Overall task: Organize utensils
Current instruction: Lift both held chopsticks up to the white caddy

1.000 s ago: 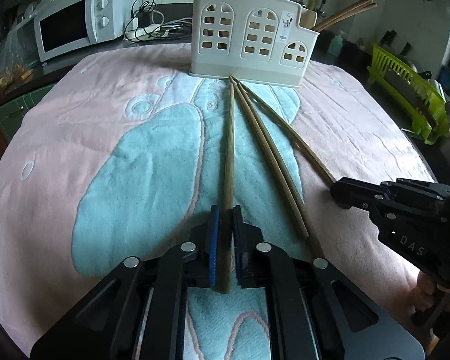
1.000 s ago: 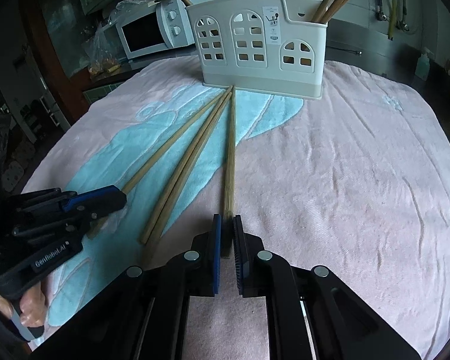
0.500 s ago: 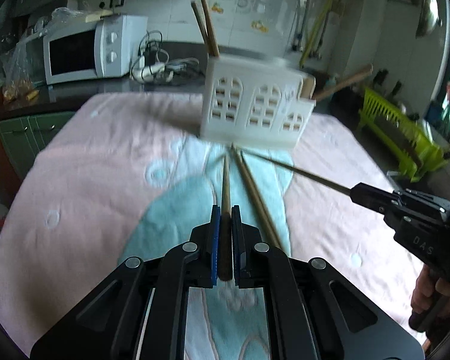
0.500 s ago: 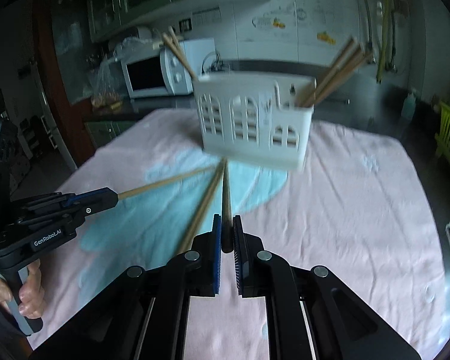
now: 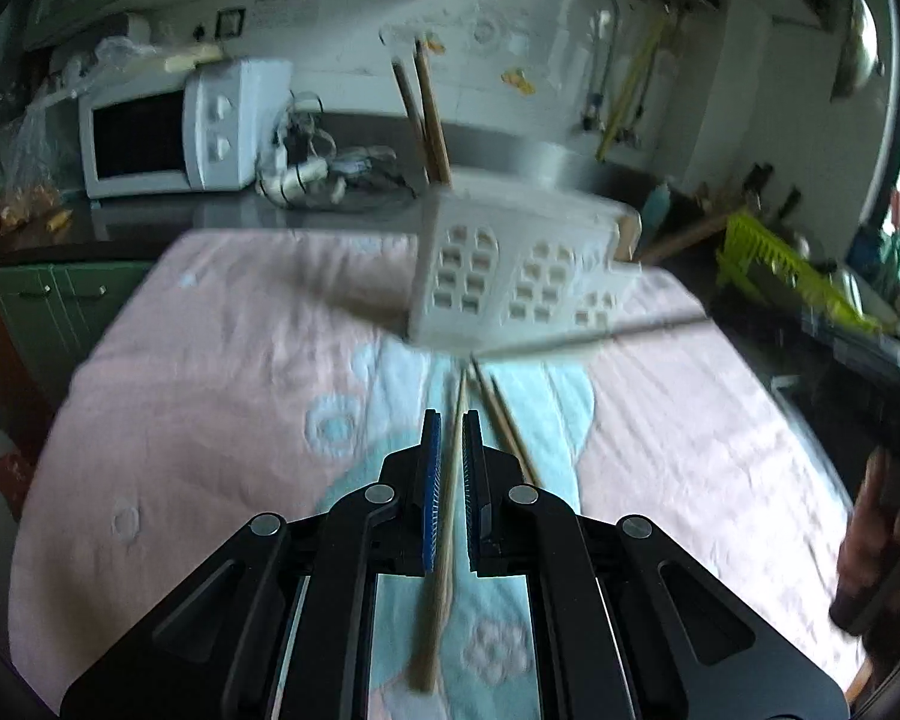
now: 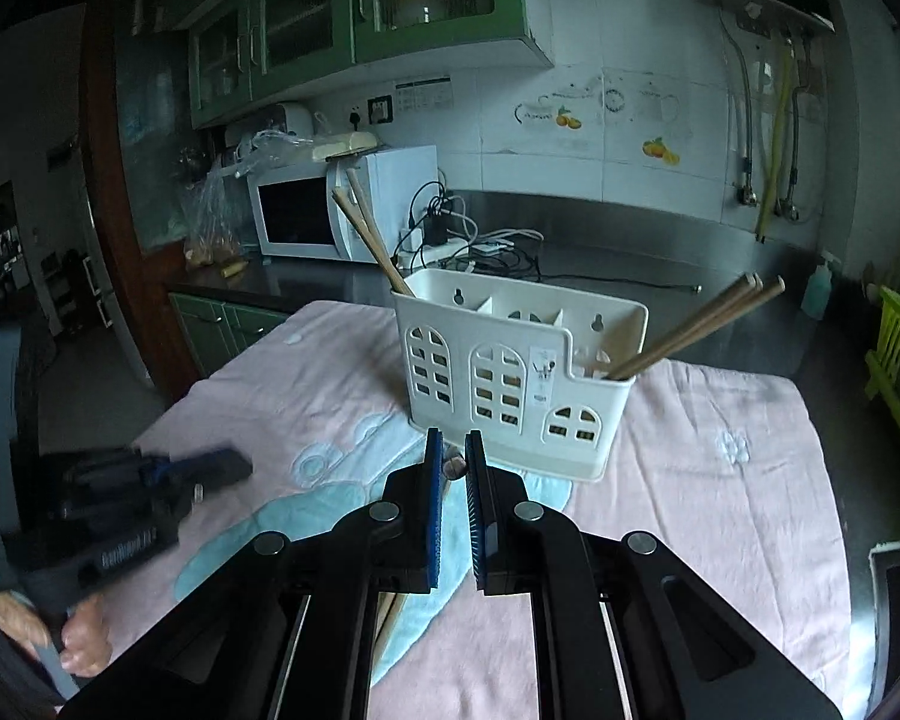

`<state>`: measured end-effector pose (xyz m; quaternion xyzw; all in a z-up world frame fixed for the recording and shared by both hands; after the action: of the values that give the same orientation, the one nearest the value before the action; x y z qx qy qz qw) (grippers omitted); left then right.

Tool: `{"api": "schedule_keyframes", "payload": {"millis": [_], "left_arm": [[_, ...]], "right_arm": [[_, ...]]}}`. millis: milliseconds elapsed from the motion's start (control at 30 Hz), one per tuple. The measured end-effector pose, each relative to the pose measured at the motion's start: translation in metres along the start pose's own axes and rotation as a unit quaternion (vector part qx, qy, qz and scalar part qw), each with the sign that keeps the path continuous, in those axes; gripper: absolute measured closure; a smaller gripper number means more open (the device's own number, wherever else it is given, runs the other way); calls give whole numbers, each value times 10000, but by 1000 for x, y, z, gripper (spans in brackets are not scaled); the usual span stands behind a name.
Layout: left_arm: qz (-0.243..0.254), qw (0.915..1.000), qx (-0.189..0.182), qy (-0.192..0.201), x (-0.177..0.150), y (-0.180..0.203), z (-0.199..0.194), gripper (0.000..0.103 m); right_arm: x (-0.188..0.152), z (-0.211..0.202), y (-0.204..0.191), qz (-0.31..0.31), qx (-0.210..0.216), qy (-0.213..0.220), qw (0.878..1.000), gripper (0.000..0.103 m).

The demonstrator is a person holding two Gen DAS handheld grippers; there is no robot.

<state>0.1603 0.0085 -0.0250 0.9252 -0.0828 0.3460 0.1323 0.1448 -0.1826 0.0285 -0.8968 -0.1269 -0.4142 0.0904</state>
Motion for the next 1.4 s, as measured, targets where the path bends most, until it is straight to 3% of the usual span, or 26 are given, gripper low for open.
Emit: {"api": "schedule_keyframes", "payload": {"millis": [167, 300, 567, 667, 800, 867, 1133, 1400], "left_arm": [[-2, 9988, -55, -489, -33, -9, 16, 92], [197, 9967, 30, -792, -60, -7, 25, 73], [404, 9931, 325, -1050, -81, -6, 43, 73], [467, 9933, 414, -975, -83, -4, 44, 76], [488, 9926, 568, -959, -79, -3, 46, 93], [442, 9928, 533, -977, -75, -4, 46, 97], [519, 9971, 296, -476, -40, 4, 19, 97], [558, 9978, 363, 13, 0, 13, 7, 97]], "right_arm": [[2, 1, -4, -37, 1, 29, 10000, 96], [1, 1, -5, -38, -7, 38, 10000, 96], [3, 1, -10, -126, -36, 39, 9999, 95], [4, 1, -10, -130, -41, 46, 9999, 95], [4, 1, -11, -79, -31, 47, 10000, 95], [4, 1, -11, -92, -40, 40, 9999, 95], [3, 1, -9, -78, -43, 45, 9999, 96], [4, 0, -6, -60, -34, 64, 10000, 96]]}}
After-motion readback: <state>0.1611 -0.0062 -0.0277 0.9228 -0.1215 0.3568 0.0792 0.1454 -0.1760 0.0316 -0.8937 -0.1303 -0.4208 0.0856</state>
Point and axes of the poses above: each gripper's, at about its wrist camera, not at the fingertips, and z roughly the way its jaws point, y to its right, x to its top, the point moved 1 cm from there along z, roughly the way its jaws point, and after that the axes turned 8 degrees about -y, right-handed, at the moved point
